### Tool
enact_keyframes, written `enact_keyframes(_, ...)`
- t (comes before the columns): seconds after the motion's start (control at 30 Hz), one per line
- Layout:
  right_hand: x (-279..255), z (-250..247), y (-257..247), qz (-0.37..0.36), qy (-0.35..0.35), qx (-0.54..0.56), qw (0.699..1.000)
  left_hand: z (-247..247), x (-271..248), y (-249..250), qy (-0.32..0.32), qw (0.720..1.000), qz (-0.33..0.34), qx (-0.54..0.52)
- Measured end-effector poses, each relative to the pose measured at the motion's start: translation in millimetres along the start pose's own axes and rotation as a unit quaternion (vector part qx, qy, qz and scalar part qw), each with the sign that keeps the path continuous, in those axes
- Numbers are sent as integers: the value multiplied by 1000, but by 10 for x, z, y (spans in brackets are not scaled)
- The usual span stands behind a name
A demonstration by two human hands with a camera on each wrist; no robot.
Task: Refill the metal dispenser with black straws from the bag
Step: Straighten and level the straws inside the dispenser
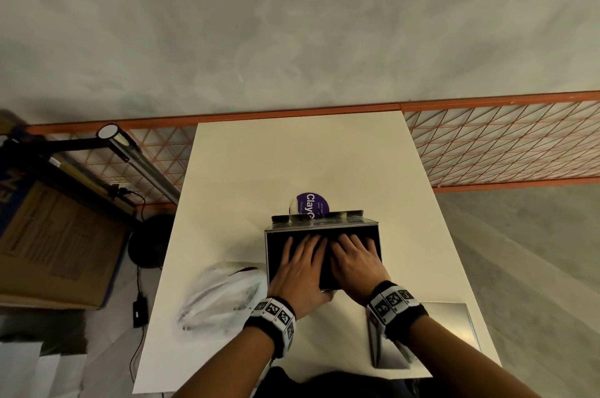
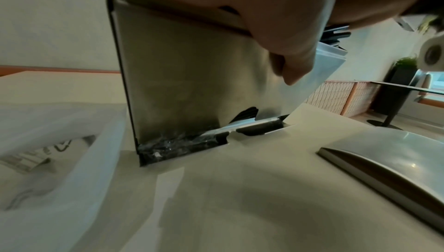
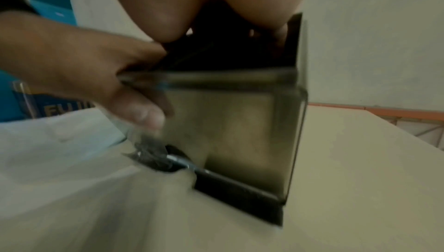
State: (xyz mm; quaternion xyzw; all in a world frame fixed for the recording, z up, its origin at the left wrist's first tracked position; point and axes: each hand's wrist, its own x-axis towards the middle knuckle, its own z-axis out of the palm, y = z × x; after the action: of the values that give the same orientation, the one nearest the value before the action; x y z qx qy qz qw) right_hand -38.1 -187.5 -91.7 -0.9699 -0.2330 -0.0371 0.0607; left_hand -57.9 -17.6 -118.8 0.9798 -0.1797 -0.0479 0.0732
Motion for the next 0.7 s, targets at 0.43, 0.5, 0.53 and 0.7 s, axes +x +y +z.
enact_keyframes(0.43,1302,-936,590,104,-260,132,951,232,-241,46,4,999,32,0)
enact_keyframes(0.5,1502,-816,548,89,-340,138,926,230,-244,48,0,1000,31,1)
enact_keyframes(0.53,1591,-743,516,85,-369,143,914,221,-238,46,-2,1000,31,1)
enact_keyframes(0.7,1891,-143,473,75,-396,91,911,176,-219,35,-16,999,28,-3)
